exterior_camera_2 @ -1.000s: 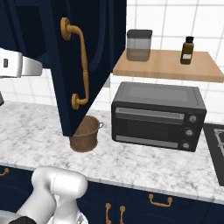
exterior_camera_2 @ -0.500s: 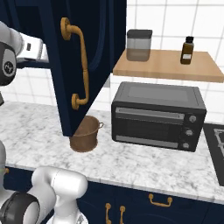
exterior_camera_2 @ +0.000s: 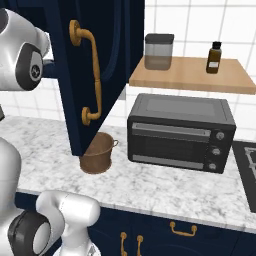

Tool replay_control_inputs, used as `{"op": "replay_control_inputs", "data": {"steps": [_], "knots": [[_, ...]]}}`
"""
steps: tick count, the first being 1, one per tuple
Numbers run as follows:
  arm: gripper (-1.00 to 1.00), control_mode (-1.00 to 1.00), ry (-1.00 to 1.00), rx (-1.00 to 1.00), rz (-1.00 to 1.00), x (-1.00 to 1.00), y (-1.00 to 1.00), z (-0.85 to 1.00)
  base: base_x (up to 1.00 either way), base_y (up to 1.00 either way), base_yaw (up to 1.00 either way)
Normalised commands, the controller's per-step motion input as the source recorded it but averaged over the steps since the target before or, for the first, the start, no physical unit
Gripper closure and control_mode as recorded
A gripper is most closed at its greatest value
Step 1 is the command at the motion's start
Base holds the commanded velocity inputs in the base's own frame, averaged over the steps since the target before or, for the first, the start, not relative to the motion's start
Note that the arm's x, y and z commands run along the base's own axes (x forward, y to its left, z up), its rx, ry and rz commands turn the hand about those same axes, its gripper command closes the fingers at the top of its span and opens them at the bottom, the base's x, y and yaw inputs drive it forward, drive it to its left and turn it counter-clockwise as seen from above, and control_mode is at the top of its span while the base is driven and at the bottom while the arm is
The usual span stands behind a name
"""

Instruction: Open the cabinet, pick up the bread from the cabinet and place it in the basket. Then move the basket to the dining counter.

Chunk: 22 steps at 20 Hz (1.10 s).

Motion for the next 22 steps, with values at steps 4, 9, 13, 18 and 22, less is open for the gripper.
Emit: {"op": "replay_control_inputs", "data": {"steps": [4,9,13,18,22], "knots": [[-1.0,-1.0,0.01,0.0,0.0,0.63,-0.39,-0.11,0.0,0.0,0.0],[-1.0,-1.0,0.0,0.0,0.0,0.55,-0.22,-0.06,0.0,0.0,0.0],[-1.0,-1.0,0.0,0.0,0.0,0.54,-0.01,-0.18,0.0,0.0,0.0],[-1.0,-1.0,0.0,0.0,0.0,0.65,0.0,-0.07,0.0,0.0,0.0],[-1.0,-1.0,0.0,0.0,0.0,0.65,0.0,-0.05,0.0,0.0,0.0]]}}
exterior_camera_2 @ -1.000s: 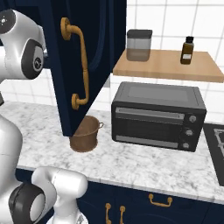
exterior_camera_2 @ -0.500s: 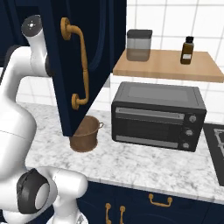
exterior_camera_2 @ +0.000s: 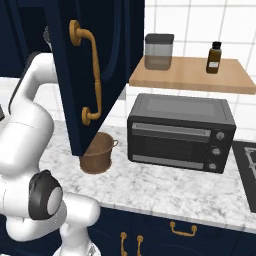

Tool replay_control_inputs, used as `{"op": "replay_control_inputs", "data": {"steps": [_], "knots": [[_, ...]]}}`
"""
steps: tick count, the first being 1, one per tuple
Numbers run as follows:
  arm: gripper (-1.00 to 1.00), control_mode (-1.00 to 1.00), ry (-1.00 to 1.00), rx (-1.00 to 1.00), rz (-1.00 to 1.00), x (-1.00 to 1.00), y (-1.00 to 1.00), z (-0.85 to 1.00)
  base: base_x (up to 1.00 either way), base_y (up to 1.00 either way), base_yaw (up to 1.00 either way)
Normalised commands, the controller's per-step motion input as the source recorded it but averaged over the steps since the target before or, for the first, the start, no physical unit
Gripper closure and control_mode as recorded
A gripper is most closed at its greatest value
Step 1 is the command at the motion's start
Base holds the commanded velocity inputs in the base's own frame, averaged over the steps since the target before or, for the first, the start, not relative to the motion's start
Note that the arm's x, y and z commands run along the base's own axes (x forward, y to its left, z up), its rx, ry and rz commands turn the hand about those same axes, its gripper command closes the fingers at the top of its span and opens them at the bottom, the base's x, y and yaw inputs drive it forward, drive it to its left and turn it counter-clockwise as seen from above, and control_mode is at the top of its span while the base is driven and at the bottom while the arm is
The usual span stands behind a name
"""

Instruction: Open the cabinet, pick up the bread from the cabinet and place it in the basket. Then move the basket to the dining counter.

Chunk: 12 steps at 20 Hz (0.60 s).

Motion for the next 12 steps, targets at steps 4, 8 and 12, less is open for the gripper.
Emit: {"op": "replay_control_inputs", "data": {"steps": [4,8,12], "knots": [[-1.0,-1.0,0.0,0.0,0.0,0.62,0.0,-0.11,0.0,0.0,0.0],[-1.0,-1.0,0.0,0.0,0.0,0.7,0.0,-0.1,0.0,0.0,0.0],[-1.0,-1.0,0.0,0.0,0.0,0.63,-0.08,-0.08,0.0,0.0,0.0]]}}
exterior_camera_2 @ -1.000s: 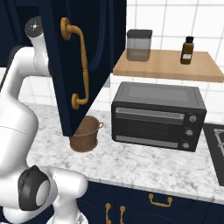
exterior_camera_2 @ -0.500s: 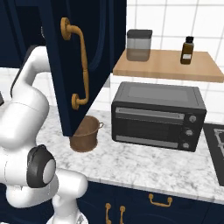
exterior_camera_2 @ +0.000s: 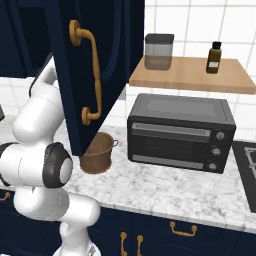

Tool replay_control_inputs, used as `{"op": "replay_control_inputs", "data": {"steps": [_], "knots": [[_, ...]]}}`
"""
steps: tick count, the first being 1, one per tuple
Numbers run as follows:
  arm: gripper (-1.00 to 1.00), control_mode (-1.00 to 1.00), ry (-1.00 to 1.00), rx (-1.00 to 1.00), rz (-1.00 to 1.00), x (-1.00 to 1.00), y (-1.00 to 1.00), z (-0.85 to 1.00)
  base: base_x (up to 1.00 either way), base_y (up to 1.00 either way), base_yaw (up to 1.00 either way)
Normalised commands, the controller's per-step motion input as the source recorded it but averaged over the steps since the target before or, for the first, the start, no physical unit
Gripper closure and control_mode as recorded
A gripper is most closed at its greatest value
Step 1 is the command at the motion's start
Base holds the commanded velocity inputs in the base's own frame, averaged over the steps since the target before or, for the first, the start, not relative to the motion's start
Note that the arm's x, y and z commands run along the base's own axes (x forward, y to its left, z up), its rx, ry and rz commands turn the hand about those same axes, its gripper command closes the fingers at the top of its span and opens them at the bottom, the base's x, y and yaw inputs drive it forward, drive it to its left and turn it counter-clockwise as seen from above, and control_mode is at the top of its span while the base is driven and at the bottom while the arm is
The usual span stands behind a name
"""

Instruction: Open the cabinet, pick up the bread from the cabinet and place it in the basket. Then move the basket to the dining counter.

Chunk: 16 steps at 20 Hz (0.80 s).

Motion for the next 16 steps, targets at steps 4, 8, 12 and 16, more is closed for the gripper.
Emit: {"op": "replay_control_inputs", "data": {"steps": [4,8,12,16], "knots": [[-1.0,-1.0,0.0,0.0,0.0,0.64,-0.04,-0.08,0.0,0.0,0.0],[-1.0,-1.0,0.0,0.0,0.0,0.56,0.0,-0.04,0.0,0.0,0.0],[-1.0,-1.0,0.0,0.0,0.0,0.49,0.0,-0.08,0.0,0.0,0.0],[-1.0,-1.0,0.0,0.0,0.01,0.38,0.0,-0.11,0.0,0.0,0.0]]}}
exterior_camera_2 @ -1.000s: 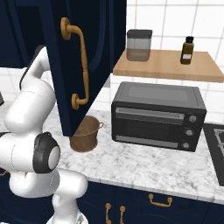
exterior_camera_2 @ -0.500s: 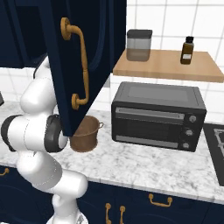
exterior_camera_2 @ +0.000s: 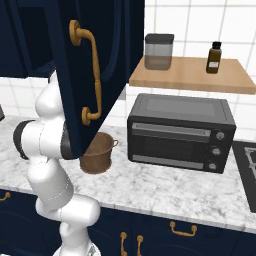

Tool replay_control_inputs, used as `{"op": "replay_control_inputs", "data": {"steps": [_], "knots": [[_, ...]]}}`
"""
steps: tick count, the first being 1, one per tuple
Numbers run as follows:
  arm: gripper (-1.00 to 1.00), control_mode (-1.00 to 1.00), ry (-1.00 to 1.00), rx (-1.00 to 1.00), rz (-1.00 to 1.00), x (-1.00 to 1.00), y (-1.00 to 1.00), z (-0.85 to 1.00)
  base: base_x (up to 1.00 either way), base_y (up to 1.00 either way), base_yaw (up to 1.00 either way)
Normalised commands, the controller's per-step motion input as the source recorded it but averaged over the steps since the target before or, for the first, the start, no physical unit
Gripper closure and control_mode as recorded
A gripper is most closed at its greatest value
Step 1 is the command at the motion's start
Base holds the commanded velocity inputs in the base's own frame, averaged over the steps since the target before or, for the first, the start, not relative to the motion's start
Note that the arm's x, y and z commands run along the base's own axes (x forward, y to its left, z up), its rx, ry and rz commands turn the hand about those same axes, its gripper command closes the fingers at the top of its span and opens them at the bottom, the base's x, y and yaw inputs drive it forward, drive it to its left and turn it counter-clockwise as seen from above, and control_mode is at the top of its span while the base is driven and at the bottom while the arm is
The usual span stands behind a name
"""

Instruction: Open the cabinet, pick up the bread from the cabinet and place it in the basket. Then move the basket to the dining counter.

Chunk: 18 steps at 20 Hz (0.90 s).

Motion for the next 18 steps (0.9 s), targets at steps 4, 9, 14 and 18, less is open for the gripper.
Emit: {"op": "replay_control_inputs", "data": {"steps": [4,9,14,18], "knots": [[-1.0,-1.0,0.0,0.0,0.01,0.42,0.0,-0.16,0.0,0.0,0.0],[-1.0,-1.0,0.0,0.0,0.01,0.45,0.0,-0.18,0.0,0.0,0.0],[-1.0,-1.0,0.01,0.0,0.0,0.39,0.0,-0.22,0.0,0.0,0.0],[1.0,-1.0,0.1,-0.02,0.01,0.24,0.23,-0.73,0.0,0.0,0.0]]}}
